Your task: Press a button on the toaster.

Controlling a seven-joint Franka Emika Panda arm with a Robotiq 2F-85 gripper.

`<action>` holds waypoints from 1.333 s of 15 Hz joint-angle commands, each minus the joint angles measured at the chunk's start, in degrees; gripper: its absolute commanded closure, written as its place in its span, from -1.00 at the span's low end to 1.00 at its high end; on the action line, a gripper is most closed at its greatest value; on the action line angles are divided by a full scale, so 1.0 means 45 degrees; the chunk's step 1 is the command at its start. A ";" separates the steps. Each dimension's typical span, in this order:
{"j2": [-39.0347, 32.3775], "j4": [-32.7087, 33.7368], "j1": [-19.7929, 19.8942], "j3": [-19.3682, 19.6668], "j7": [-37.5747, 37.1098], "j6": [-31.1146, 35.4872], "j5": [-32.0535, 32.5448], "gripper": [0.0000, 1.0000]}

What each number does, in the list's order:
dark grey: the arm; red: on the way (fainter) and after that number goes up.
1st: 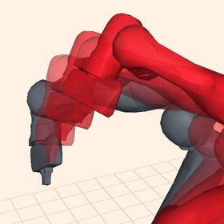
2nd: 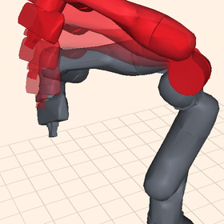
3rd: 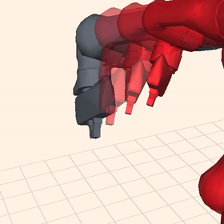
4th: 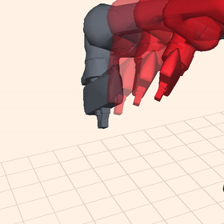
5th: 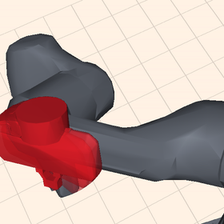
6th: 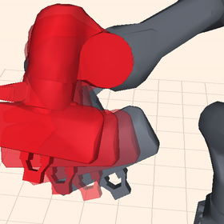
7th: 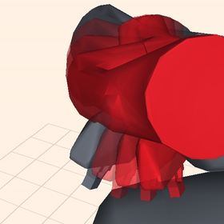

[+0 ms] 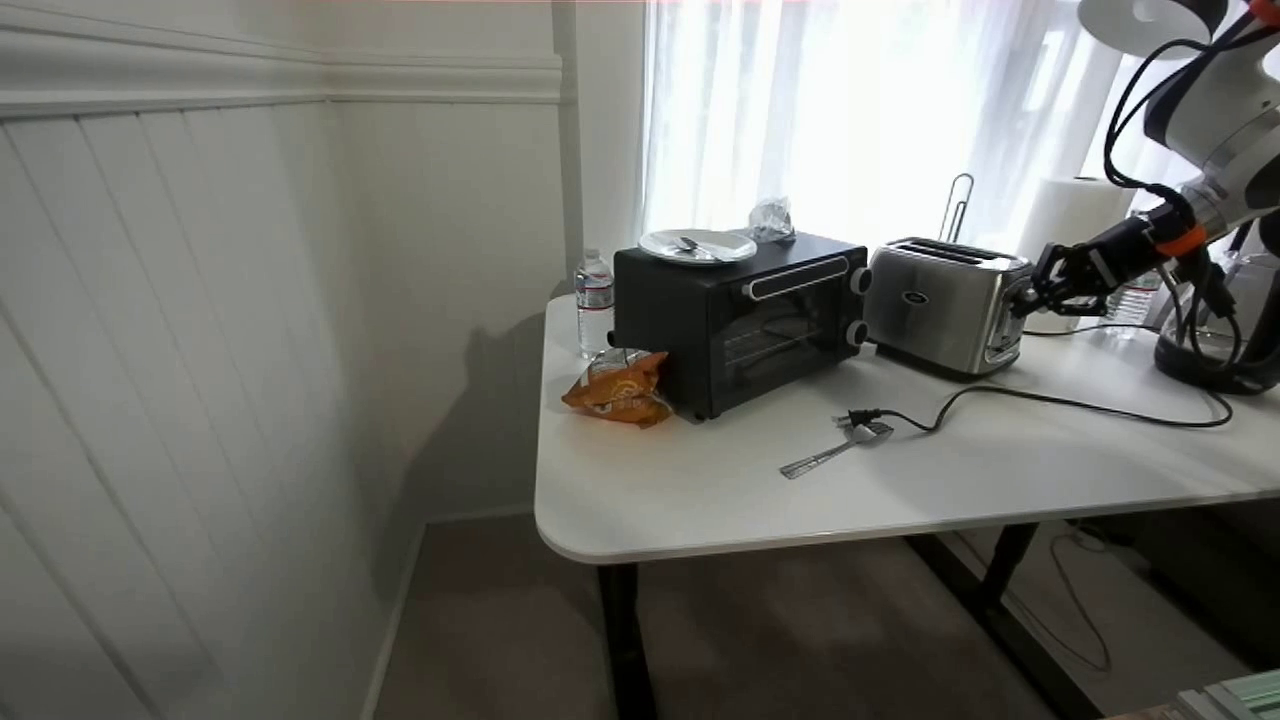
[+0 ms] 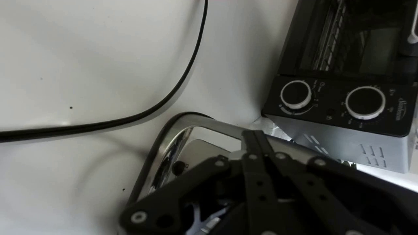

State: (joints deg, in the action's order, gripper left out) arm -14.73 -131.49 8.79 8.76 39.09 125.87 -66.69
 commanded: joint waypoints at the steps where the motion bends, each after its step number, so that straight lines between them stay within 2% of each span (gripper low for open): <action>1: -0.0178 0.0075 0.0016 -0.0181 0.0156 0.0579 -0.0165 0.95; 20: -0.0370 0.0234 0.0038 -0.0426 -0.0091 0.1284 -0.0618 0.95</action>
State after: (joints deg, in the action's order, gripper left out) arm -15.76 -131.03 8.77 7.52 38.78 130.48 -67.41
